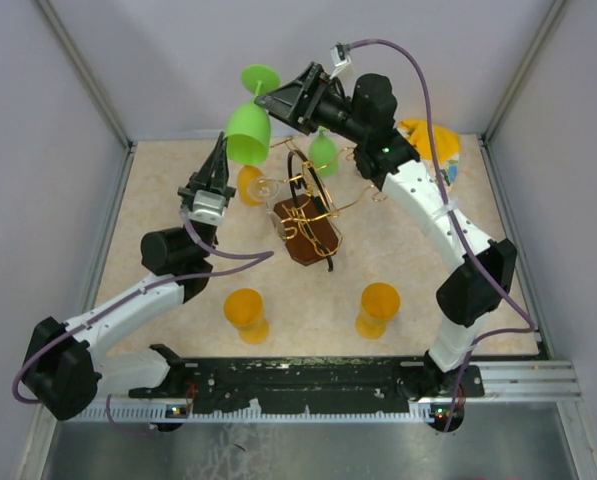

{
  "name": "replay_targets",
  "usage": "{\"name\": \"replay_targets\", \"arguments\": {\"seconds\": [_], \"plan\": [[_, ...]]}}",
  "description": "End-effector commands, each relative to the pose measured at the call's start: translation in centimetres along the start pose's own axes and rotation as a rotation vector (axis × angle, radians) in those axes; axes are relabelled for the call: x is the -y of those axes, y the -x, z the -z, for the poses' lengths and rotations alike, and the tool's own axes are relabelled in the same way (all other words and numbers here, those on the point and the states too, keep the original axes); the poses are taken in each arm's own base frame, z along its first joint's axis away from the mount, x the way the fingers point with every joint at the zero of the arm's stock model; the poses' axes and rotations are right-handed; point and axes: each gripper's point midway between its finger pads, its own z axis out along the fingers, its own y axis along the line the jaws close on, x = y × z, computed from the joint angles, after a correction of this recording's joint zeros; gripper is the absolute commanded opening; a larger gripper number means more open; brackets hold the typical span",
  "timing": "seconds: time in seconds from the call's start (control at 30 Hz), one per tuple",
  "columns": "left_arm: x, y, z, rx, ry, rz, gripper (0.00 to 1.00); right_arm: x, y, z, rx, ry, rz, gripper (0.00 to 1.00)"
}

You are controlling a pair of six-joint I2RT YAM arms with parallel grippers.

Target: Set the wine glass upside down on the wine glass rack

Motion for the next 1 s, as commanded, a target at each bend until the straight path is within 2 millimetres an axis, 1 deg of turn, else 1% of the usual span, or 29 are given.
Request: {"name": "replay_targets", "arguments": {"seconds": [0.0, 0.2, 0.57, 0.67, 0.8, 0.97], "plan": [[-0.6, 1.8, 0.0, 0.065, 0.038, 0.045, 0.0, -2.7, 0.6, 0.0, -0.007, 0.078, 0.036, 0.7], [0.0, 1.5, 0.0, 0.069, 0.038, 0.063, 0.0, -2.7, 0.5, -0.2, -0.011, 0.1, 0.021, 0.62], [0.8, 0.8, 0.4, 0.06, 0.036, 0.079, 0.0, -2.2, 0.4, -0.9, -0.013, 0.115, -0.006, 0.57], [0.9, 0.6, 0.4, 0.052, 0.041, 0.077, 0.0, -2.3, 0.4, -1.0, -0.012, 0.121, -0.009, 0.54], [1.0, 0.5, 0.4, 0.051, 0.044, 0.081, 0.0, -2.3, 0.5, -0.9, -0.011, 0.124, -0.011, 0.54], [1.1, 0.2, 0.3, 0.046, 0.058, 0.08, 0.0, -2.4, 0.2, -0.9, -0.021, 0.129, -0.008, 0.47]]}}
